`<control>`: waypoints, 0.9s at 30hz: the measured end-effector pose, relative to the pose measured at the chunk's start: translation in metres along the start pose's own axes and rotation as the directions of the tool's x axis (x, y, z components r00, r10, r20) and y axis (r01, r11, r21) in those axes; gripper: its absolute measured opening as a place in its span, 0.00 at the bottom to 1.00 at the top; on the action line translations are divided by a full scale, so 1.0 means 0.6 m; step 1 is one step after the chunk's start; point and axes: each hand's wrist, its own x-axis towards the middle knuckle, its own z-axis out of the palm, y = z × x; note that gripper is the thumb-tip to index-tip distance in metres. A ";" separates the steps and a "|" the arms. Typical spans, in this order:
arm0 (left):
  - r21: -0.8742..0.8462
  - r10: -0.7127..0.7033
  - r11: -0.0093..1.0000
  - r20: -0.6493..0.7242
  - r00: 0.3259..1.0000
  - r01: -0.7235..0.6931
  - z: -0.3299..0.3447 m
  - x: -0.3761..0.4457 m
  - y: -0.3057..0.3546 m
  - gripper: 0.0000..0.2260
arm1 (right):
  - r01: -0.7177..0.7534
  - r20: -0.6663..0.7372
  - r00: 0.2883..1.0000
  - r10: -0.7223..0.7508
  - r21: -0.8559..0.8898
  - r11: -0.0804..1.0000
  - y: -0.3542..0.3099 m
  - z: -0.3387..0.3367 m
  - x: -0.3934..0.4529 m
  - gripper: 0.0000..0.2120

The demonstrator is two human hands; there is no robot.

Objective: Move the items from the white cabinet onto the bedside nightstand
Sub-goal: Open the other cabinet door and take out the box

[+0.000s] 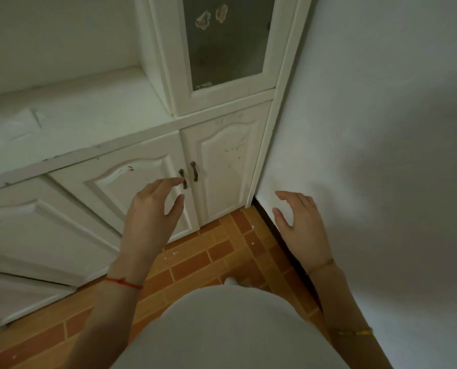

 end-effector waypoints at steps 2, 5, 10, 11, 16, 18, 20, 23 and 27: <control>0.001 -0.035 0.999 -0.013 0.999 0.035 0.012 0.024 0.010 0.14 | 0.027 0.017 1.000 -0.027 0.014 1.000 0.012 -0.003 0.041 0.15; 0.005 -0.079 0.997 -0.027 0.997 0.079 0.029 0.053 0.018 0.14 | 0.052 0.046 0.998 -0.053 0.024 0.998 0.025 0.001 0.089 0.15; 0.012 -0.115 0.993 -0.053 0.992 0.116 0.039 0.094 0.020 0.14 | 0.083 0.076 0.993 -0.086 0.045 0.996 0.036 0.007 0.142 0.15; 0.018 -0.114 0.993 -0.065 0.991 0.115 0.038 0.102 0.019 0.14 | 0.092 0.074 0.993 -0.096 0.056 0.994 0.036 0.008 0.152 0.15; 0.023 -0.110 0.993 -0.114 0.987 0.114 0.030 0.151 0.010 0.15 | 0.170 0.018 0.985 -0.172 0.101 0.980 0.019 0.005 0.224 0.15; 0.026 -0.098 0.994 -0.146 0.984 0.103 0.022 0.180 0.006 0.15 | 0.227 -0.018 0.974 -0.227 0.116 0.967 0.001 -0.002 0.264 0.15; 0.040 -0.074 0.996 -0.191 0.979 0.083 0.011 0.217 0.003 0.16 | 0.280 -0.052 0.960 -0.276 0.133 0.951 -0.026 -0.012 0.309 0.15; 0.047 -0.036 0.998 -0.269 0.962 0.051 -0.015 0.285 0.003 0.16 | 0.365 -0.120 0.929 -0.350 0.150 0.919 -0.081 -0.034 0.383 0.16; 0.014 0.011 1.000 -0.385 0.923 -0.006 -0.065 0.385 0.011 0.16 | 0.514 -0.265 0.840 -0.473 0.114 0.850 -0.172 -0.080 0.491 0.16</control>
